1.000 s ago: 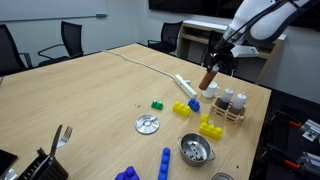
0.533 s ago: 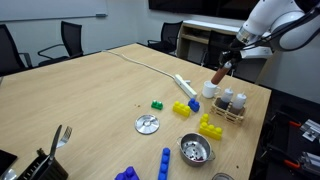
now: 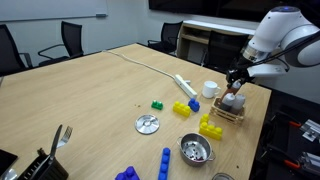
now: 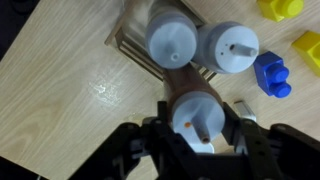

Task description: Put the sauce bottle in the basket

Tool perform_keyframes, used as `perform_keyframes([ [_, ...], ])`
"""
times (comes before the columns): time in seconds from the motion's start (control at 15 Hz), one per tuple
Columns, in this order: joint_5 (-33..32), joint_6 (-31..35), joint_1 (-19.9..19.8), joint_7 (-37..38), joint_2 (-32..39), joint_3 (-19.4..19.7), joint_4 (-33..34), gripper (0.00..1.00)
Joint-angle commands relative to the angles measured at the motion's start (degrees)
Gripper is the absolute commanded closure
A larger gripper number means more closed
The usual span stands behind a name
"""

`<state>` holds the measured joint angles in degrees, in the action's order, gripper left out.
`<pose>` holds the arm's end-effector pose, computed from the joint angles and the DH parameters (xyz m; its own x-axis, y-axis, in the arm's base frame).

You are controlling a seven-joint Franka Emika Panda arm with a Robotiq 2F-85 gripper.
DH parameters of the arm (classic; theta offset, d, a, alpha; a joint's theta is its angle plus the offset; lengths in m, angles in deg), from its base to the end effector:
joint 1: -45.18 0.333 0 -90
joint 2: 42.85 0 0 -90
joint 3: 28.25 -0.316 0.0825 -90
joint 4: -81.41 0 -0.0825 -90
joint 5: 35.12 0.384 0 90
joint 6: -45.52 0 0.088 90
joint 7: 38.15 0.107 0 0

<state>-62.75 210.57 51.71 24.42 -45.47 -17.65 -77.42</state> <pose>0.3966 -0.0007 0.2394 0.7424 -0.6359 0.2109 -0.6476 -0.7618 -0.0171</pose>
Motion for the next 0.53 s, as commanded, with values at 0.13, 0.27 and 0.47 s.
perform_keyframes([
  [0.13, 6.2, -4.58, -2.99, -1.27, -2.05, -4.49, -0.07, 0.73],
  [0.27, 7.95, -5.01, -3.89, -1.77, -1.92, -5.7, -0.29, 0.73],
  [0.47, 14.04, -2.65, -4.46, -6.78, 1.19, -6.92, 0.55, 0.73],
])
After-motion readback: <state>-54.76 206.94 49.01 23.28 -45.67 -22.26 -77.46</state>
